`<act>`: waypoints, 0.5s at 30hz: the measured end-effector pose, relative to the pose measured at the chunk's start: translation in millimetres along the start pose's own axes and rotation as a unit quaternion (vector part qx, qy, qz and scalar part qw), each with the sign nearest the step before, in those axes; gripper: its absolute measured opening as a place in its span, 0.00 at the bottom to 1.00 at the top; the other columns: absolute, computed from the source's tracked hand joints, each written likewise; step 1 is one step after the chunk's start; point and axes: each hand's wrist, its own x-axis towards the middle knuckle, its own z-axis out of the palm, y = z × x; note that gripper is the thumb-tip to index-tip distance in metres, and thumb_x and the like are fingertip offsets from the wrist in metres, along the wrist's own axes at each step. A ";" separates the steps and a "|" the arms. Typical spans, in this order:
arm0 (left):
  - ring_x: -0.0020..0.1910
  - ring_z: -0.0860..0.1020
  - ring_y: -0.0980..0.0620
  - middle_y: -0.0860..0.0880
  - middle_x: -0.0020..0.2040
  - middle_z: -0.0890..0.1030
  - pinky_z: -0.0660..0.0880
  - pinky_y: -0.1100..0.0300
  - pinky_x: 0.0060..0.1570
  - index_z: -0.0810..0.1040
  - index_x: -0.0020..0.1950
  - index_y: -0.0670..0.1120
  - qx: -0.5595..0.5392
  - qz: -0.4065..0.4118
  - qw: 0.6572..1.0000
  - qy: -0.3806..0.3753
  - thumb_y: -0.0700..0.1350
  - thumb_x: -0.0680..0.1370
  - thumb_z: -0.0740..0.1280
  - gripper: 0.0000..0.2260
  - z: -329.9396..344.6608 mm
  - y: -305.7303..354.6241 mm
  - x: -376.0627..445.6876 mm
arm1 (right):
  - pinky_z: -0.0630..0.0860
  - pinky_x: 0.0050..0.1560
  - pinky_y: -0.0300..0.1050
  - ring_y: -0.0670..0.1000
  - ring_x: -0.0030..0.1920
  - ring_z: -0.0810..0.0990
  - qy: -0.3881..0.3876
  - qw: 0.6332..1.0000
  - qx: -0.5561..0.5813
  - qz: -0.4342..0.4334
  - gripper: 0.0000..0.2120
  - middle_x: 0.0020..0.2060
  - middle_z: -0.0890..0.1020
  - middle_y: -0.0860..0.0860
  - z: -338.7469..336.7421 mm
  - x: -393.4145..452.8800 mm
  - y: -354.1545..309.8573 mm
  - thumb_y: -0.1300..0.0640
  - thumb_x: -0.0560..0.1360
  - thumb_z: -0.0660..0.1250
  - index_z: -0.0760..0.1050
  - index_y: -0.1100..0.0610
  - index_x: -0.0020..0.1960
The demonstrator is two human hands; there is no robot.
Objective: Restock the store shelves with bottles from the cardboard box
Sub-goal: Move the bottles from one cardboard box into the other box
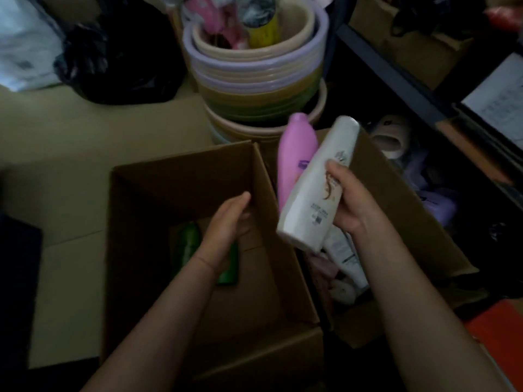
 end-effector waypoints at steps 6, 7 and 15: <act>0.53 0.84 0.42 0.39 0.57 0.84 0.82 0.50 0.46 0.74 0.68 0.42 -0.108 -0.007 0.994 0.025 0.49 0.76 0.70 0.22 -76.8 -3.1 2.4 | 0.82 0.45 0.51 0.57 0.41 0.83 -0.029 0.981 -0.174 0.077 0.19 0.44 0.83 0.62 86.2 44.2 93.0 0.67 0.68 0.72 0.76 0.66 0.58; 0.51 0.84 0.41 0.38 0.56 0.84 0.82 0.50 0.45 0.74 0.68 0.41 -0.074 -0.020 0.994 0.076 0.48 0.76 0.73 0.23 -89.7 -15.8 5.9 | 0.82 0.45 0.52 0.58 0.43 0.82 -0.004 0.978 -0.178 0.105 0.21 0.46 0.82 0.63 88.8 52.8 110.0 0.67 0.68 0.72 0.75 0.67 0.61; 0.56 0.80 0.37 0.35 0.62 0.79 0.79 0.47 0.53 0.72 0.68 0.35 0.076 -0.210 0.950 0.219 0.38 0.76 0.73 0.22 -140.7 -120.6 24.4 | 0.78 0.50 0.56 0.62 0.57 0.78 0.139 0.896 -0.329 0.264 0.23 0.59 0.77 0.61 63.1 82.8 198.2 0.58 0.78 0.68 0.67 0.64 0.70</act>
